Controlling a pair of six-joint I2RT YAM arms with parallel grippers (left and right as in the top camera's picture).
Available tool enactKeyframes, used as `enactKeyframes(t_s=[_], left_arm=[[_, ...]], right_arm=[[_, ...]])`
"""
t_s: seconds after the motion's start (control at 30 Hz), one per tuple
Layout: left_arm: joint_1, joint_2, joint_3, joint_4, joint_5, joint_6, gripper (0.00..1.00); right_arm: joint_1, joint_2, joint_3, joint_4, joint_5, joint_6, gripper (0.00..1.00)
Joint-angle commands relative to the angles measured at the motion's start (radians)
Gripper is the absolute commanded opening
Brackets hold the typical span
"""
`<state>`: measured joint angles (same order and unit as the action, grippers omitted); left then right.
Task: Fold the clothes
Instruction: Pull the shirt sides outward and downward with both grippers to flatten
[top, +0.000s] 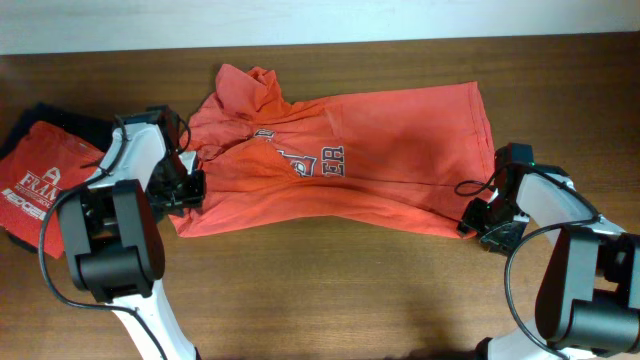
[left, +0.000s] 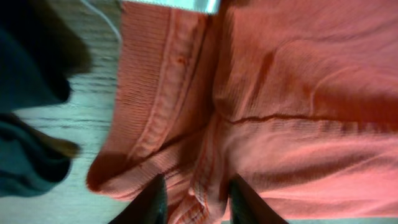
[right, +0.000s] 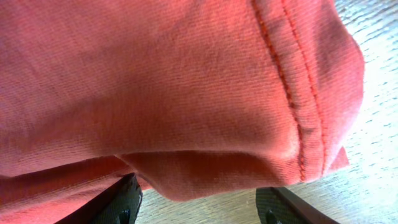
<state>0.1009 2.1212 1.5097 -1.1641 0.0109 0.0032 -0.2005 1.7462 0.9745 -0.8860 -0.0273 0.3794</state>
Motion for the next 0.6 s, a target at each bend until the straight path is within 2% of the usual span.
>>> enactKeyframes(t_s=[0.0, 0.03, 0.07, 0.3, 0.57], left_arm=[[-0.002, 0.009, -0.014, 0.001, 0.003, -0.014, 0.11], [-0.002, 0.009, -0.014, -0.001, 0.003, -0.014, 0.04], [-0.002, 0.009, -0.014, -0.003, 0.003, -0.011, 0.01], [0.069, 0.004, 0.000, -0.025, -0.038, -0.011, 0.01], [0.180, 0.004, 0.001, 0.027, 0.020, -0.011, 0.01]], right_arm=[[-0.004, 0.014, 0.015, 0.000, -0.007, -0.009, 0.65], [-0.004, 0.014, 0.015, 0.000, -0.006, -0.009, 0.65], [-0.004, 0.014, 0.015, 0.000, -0.006, -0.009, 0.65], [-0.051, 0.014, 0.015, -0.002, -0.004, -0.030, 0.65], [-0.103, 0.014, 0.019, -0.011, -0.014, -0.114, 0.66]])
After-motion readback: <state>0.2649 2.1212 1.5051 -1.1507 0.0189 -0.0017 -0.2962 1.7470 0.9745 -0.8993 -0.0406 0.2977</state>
